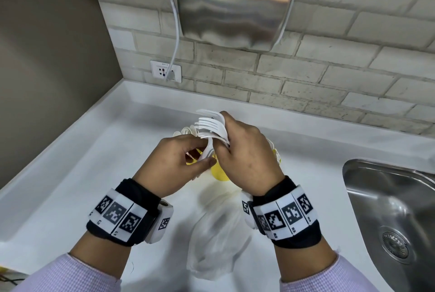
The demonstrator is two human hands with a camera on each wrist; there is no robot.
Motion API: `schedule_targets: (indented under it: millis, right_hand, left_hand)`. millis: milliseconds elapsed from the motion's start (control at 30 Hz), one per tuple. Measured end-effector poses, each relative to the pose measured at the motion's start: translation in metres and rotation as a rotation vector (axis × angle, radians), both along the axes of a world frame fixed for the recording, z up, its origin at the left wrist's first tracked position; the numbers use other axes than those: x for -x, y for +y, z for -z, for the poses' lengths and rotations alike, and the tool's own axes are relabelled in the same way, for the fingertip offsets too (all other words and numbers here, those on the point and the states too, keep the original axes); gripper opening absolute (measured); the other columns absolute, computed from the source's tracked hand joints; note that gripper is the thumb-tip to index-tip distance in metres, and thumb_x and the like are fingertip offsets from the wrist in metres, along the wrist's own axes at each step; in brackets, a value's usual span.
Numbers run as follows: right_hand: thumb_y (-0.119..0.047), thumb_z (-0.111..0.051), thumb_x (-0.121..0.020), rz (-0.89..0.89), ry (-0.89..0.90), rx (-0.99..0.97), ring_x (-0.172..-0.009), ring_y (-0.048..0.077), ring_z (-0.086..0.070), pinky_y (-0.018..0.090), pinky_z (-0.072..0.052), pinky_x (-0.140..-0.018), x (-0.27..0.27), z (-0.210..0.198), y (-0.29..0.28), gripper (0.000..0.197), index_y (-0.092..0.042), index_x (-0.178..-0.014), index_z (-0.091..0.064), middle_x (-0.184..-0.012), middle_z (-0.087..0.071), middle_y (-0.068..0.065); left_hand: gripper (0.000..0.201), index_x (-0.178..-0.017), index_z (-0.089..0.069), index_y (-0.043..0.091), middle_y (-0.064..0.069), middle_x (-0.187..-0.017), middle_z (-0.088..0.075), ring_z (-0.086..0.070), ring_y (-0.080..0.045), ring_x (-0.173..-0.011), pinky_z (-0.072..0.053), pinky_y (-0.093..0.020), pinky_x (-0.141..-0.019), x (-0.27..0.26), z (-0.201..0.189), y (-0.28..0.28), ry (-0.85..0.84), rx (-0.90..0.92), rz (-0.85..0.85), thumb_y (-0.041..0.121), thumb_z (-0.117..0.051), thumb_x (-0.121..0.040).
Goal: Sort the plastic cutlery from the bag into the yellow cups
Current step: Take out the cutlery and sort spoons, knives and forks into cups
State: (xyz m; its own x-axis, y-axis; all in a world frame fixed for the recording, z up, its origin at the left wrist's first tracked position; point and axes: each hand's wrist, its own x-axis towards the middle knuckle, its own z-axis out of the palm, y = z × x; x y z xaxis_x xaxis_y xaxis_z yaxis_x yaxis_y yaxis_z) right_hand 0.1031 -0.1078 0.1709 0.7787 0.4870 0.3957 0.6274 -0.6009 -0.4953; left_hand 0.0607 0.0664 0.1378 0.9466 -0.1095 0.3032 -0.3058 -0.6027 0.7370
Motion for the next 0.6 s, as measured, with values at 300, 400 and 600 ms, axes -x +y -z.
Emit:
schedule_targets:
  millis: [300,400,600]
  right_hand:
    - [-0.032,-0.061,-0.092,-0.058,0.195,-0.230,-0.083,0.012,-0.066,0.038,-0.054,-0.073,0.001,0.009,0.008,0.017,-0.027,-0.109,-0.059,-0.087,-0.071,-0.009]
    - [-0.033,-0.064,-0.099,-0.032,0.239,-0.549,-0.079,0.000,-0.066,0.023,-0.051,-0.074,0.000,0.014,0.001,0.016,-0.020,-0.105,-0.069,-0.080,-0.070,-0.014]
    - [-0.045,-0.056,-0.099,0.182,0.543,-1.029,-0.037,0.013,-0.026,0.020,-0.025,-0.048,0.002,0.032,-0.015,0.051,-0.006,-0.067,-0.048,-0.049,-0.032,0.000]
  left_hand:
    - [0.010,-0.077,-0.075,0.020,0.008,-0.069,-0.074,-0.072,-0.009,-0.070,-0.057,-0.034,-0.068,-0.001,0.009,-0.001,0.028,0.069,-0.098,0.023,-0.069,-0.085]
    - [0.007,-0.080,-0.078,0.019,0.007,-0.071,-0.075,-0.069,-0.004,-0.068,-0.053,-0.027,-0.066,-0.004,0.012,0.006,0.024,0.125,-0.218,0.021,-0.078,-0.087]
    - [0.006,-0.088,-0.081,0.018,0.002,-0.073,-0.077,-0.068,-0.008,-0.067,-0.051,-0.023,-0.067,-0.022,0.019,0.024,-0.003,0.249,-0.402,0.023,-0.081,-0.084]
